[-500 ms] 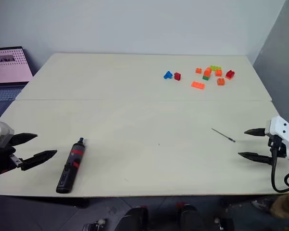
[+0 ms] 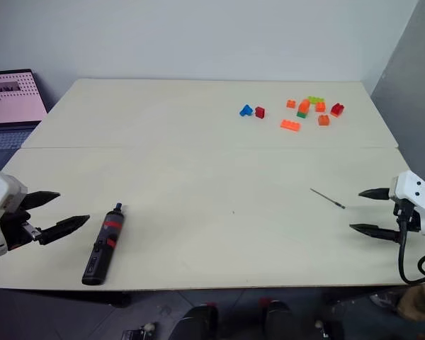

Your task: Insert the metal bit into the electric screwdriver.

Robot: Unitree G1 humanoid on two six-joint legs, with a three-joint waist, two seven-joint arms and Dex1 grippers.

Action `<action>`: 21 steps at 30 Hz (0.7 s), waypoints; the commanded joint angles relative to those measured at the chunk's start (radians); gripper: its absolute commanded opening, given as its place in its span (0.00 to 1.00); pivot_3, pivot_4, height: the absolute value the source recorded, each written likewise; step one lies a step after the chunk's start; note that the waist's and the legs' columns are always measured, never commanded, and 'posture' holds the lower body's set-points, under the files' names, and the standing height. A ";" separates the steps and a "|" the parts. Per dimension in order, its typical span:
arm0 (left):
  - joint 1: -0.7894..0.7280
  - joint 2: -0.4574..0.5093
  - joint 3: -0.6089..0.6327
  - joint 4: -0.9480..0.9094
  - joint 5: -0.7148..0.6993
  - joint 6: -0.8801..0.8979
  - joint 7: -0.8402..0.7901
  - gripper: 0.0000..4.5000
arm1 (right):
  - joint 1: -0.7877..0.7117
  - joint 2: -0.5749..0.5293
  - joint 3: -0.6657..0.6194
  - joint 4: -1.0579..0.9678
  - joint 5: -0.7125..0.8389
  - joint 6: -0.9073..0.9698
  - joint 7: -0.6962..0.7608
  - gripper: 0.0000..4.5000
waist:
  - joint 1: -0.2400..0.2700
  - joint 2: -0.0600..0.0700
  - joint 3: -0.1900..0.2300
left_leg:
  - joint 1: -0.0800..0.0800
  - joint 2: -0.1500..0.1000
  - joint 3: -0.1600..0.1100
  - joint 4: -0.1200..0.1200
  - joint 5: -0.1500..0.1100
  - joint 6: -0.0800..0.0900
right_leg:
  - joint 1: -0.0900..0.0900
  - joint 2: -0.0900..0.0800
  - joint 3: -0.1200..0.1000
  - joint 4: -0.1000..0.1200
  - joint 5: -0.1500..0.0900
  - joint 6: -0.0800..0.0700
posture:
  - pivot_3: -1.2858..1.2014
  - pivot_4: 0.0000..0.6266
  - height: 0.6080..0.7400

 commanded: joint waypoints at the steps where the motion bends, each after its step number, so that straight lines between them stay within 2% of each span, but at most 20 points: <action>1: -0.054 -0.031 0.000 -0.014 -0.017 0.066 0.084 1.00 | -0.044 0.030 0.017 -0.070 0.045 0.034 -0.005 0.99 | -0.001 0.000 0.000 | 0.000 0.000 0.000 0.000 0.000 0.000 | 0.000 0.000 0.000 0.000 0.000 0.000 | 0.52 0.24 1.00; 5: -0.134 -0.038 -0.018 0.008 -0.026 0.194 0.185 1.00 | -0.096 0.068 0.058 -0.129 0.087 0.090 -0.003 0.99 | -0.001 0.000 0.000 | 0.000 0.000 -0.001 0.000 0.000 0.000 | 0.000 0.000 0.000 0.001 0.000 0.000 | 0.52 0.24 1.00; 9: -0.259 -0.017 -0.083 0.038 -0.038 0.393 0.282 1.00 | -0.229 0.157 0.140 -0.206 0.165 0.181 -0.011 0.99 | -0.003 -0.001 0.000 | 0.000 -0.001 -0.002 0.001 0.000 0.000 | 0.000 0.001 -0.001 0.002 0.001 0.001 | 0.52 0.24 1.00; 16: -0.352 0.010 -0.169 0.029 -0.108 0.594 0.280 1.00 | -0.379 0.263 0.264 -0.191 0.164 0.188 0.045 0.99 | -0.002 -0.002 0.001 | 0.000 -0.001 -0.004 0.001 0.000 0.000 | -0.001 0.001 0.000 0.003 0.001 0.001 | 0.52 0.24 1.00; 21: -0.396 0.039 -0.213 0.058 -0.110 0.635 0.278 1.00 | -0.459 0.321 0.337 -0.140 0.138 0.155 0.095 0.99 | -0.002 -0.003 0.001 | -0.001 -0.002 -0.006 0.000 0.000 -0.001 | -0.002 0.001 0.000 0.003 0.001 0.001 | 0.52 0.24 1.00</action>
